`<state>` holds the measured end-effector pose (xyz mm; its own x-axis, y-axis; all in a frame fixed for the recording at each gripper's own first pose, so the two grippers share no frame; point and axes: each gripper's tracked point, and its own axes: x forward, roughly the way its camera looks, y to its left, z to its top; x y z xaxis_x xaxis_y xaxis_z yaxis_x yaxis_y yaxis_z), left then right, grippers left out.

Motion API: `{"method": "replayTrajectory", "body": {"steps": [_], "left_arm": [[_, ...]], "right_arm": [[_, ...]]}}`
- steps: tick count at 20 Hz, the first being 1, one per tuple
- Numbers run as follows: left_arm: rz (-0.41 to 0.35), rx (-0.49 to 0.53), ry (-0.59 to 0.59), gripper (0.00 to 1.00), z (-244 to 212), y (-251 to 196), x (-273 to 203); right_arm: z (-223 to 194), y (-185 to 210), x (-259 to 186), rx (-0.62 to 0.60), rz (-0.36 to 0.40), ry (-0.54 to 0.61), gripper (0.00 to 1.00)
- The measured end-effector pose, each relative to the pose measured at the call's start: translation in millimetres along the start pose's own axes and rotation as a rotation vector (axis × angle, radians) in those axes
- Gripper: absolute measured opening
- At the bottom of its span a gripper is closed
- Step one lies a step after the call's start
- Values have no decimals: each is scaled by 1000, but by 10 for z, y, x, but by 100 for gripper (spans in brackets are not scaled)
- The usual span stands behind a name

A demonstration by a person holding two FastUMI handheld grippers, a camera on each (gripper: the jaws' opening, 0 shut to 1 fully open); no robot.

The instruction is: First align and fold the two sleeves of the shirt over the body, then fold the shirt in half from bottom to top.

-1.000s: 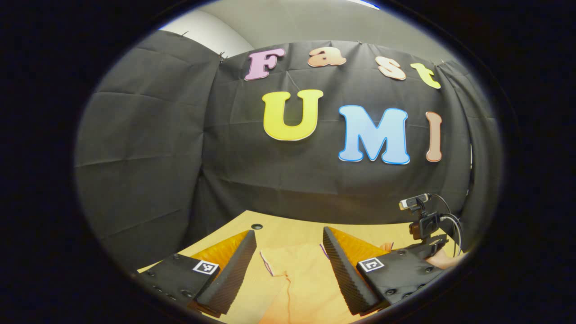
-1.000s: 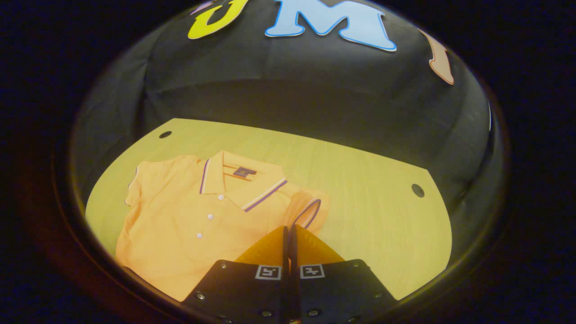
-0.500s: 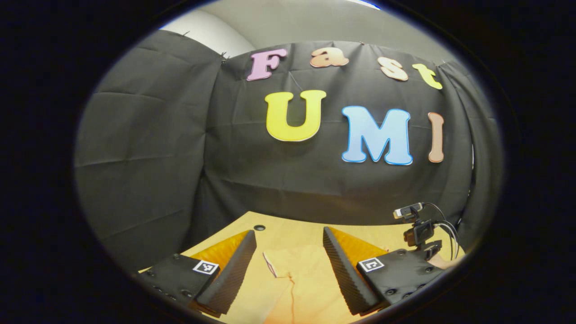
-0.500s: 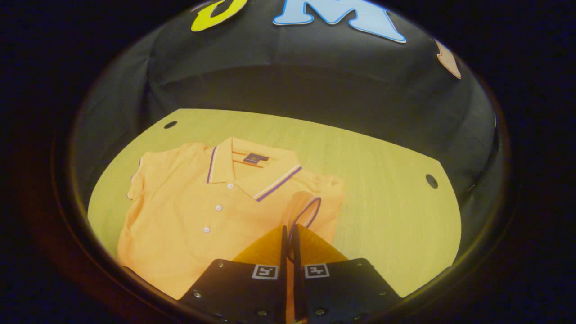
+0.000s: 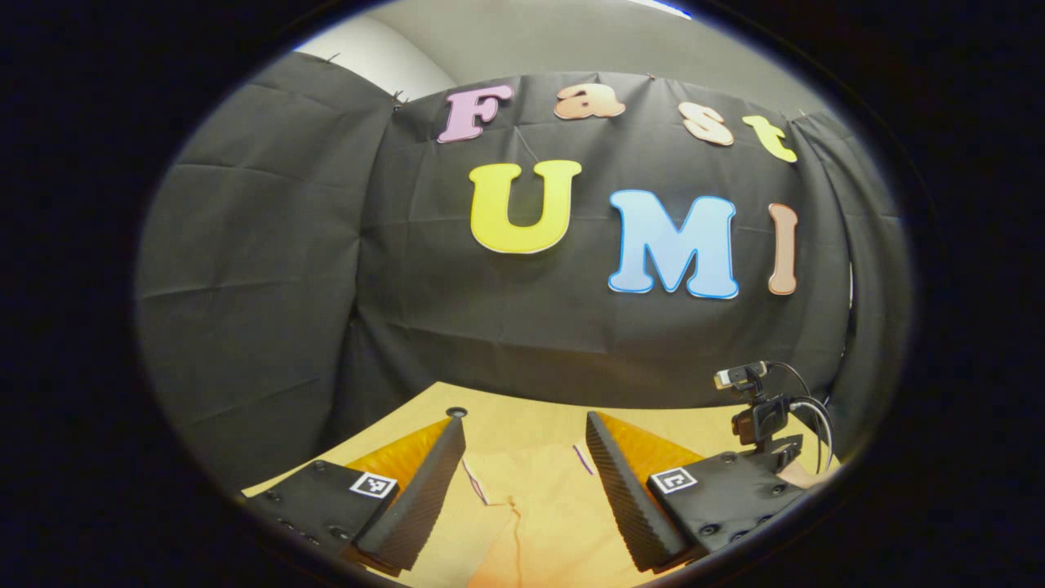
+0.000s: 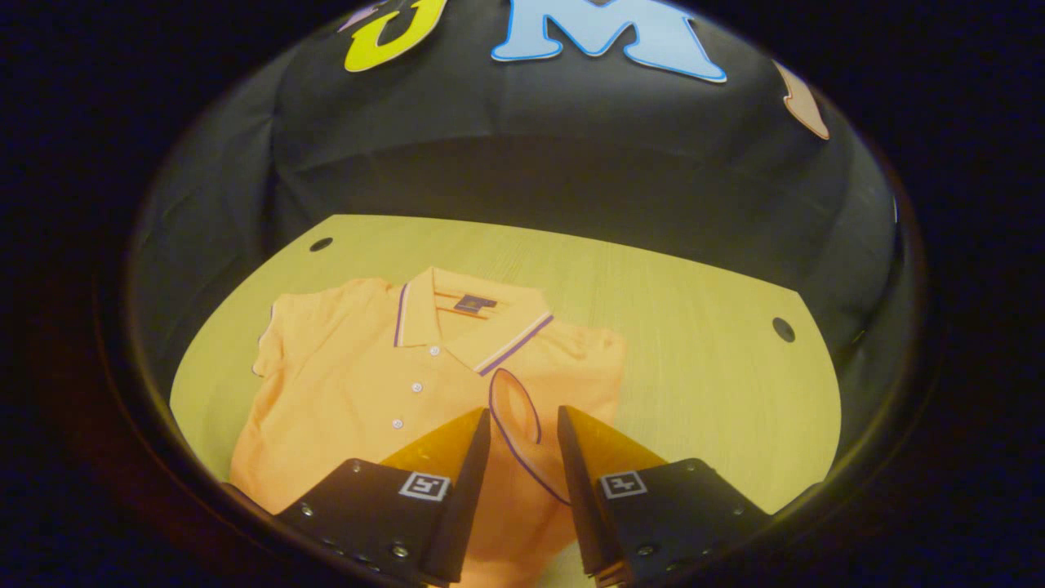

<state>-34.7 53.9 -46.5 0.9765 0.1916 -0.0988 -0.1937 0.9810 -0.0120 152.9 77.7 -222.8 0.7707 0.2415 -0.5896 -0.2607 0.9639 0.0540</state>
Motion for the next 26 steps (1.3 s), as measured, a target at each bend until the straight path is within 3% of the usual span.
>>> {"method": "replayTrajectory", "body": {"steps": [2,4,6,17,26], "left_arm": [[-10,2,1,98,-8,-20,28],[-19,-1,2,98,-20,-35,61],[-28,-8,5,98,-42,-37,103],[-44,-45,54,97,-382,173,485],[-37,-74,108,94,-752,424,930]], "right_arm": [[50,6,-79,13,2,-19,68],[100,24,-176,26,7,-40,74],[173,21,-297,36,4,-66,90],[599,123,-1189,86,-26,-261,92],[687,86,-1861,68,-117,-367,92]]}}
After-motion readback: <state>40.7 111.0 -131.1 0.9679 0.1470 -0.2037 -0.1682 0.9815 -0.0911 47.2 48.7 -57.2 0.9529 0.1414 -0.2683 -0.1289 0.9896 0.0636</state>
